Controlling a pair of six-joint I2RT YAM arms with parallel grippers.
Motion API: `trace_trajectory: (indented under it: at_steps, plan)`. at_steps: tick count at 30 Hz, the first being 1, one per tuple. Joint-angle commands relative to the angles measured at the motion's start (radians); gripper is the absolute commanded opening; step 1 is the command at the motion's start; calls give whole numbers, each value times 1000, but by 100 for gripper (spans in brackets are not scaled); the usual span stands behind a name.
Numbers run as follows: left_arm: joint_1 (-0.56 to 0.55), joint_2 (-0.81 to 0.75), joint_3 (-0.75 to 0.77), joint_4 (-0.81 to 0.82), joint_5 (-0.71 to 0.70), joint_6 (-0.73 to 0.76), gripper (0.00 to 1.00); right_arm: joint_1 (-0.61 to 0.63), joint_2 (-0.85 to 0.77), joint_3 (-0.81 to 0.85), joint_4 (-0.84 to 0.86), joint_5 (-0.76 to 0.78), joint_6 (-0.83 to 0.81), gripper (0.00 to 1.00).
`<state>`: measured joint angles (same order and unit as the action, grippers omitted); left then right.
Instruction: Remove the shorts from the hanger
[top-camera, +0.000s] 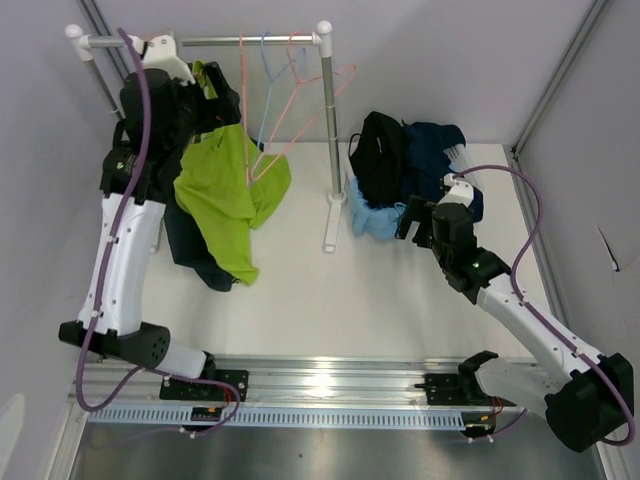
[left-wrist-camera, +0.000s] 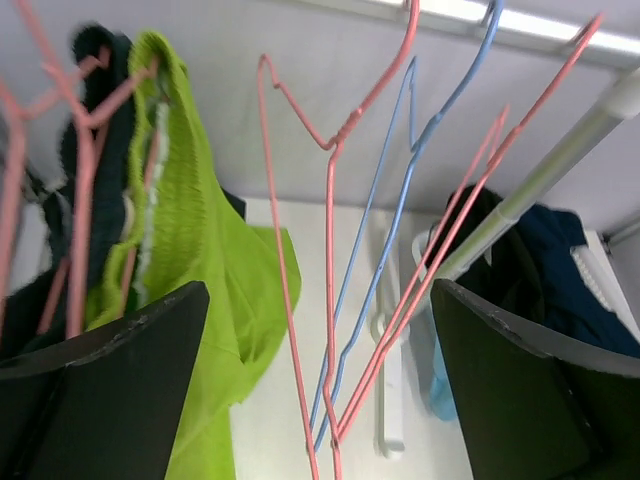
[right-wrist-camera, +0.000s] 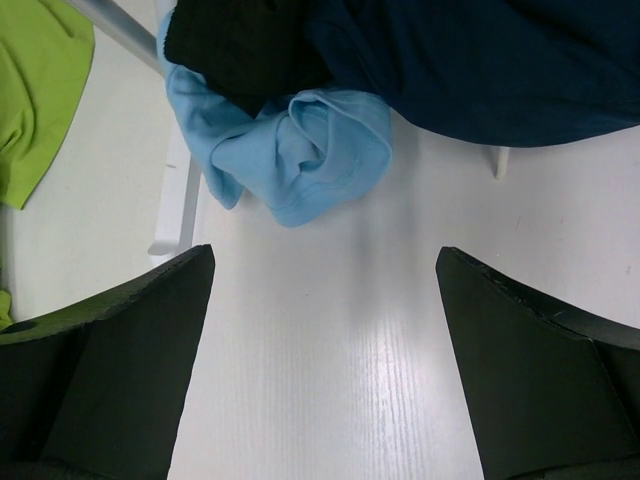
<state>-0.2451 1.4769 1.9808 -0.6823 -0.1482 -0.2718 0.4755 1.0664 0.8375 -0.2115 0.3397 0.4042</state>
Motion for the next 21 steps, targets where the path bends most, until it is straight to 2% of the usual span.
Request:
trace_trajectory:
  at_steps: [1,4,11,21]
  plan:
    - [35,-55,55,21,-67,68,99,29,-28,0,-2,38,22,99]
    - [87,-63,69,0,-85,68,98,49,-32,-5,-12,58,24,100]
    - [158,-56,3,1,-94,83,85,61,-51,-14,-22,76,22,99]
    - [225,3,-54,26,-67,75,79,64,-48,-25,-26,81,24,99]
